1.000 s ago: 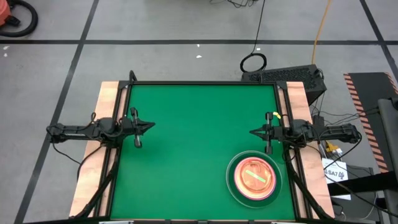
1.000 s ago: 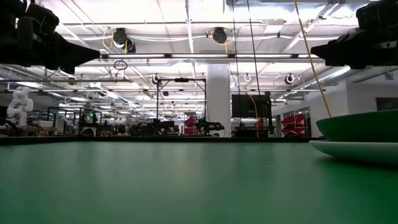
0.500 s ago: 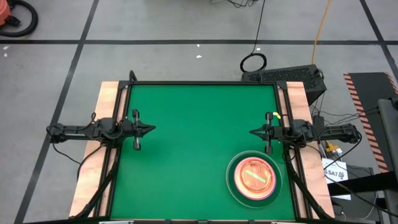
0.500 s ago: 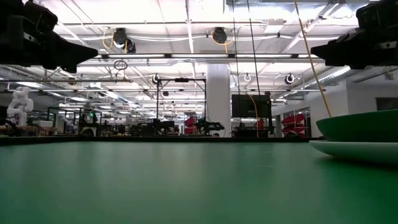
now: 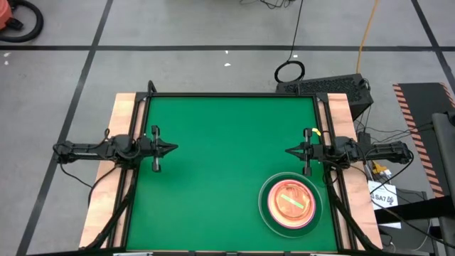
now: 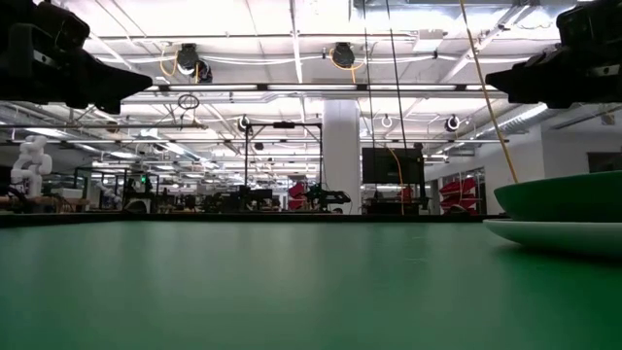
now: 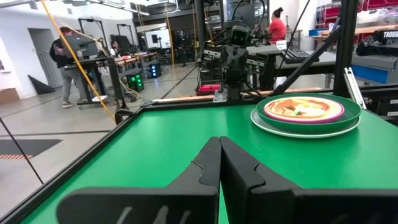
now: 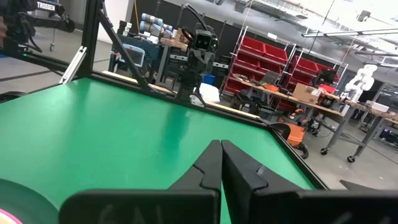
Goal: Stack plastic plates
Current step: Return to Home Position
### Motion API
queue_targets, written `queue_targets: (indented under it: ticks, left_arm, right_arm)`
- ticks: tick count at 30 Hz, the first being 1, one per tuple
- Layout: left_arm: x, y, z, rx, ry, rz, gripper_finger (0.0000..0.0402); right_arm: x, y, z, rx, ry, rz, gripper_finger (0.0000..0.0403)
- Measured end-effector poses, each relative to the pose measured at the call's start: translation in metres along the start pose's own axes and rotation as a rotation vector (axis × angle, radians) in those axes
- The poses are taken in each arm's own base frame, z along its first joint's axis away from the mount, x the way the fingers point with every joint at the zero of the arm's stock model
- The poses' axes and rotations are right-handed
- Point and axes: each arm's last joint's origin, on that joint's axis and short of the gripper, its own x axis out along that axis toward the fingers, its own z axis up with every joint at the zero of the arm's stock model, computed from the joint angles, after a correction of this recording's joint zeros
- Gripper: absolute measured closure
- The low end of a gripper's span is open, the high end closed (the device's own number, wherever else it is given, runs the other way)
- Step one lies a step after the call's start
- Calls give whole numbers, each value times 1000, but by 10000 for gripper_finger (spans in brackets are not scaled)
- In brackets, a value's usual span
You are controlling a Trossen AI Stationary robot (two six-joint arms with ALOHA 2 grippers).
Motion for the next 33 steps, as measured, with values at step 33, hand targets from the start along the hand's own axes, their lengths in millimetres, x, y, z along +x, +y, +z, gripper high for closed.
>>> queue_targets:
  ticks: [33]
  left_arm:
    - [-2, 2, 11, -3, -32, 6, 398]
  right_arm:
    - [0, 0, 1, 1, -6, -2, 403]
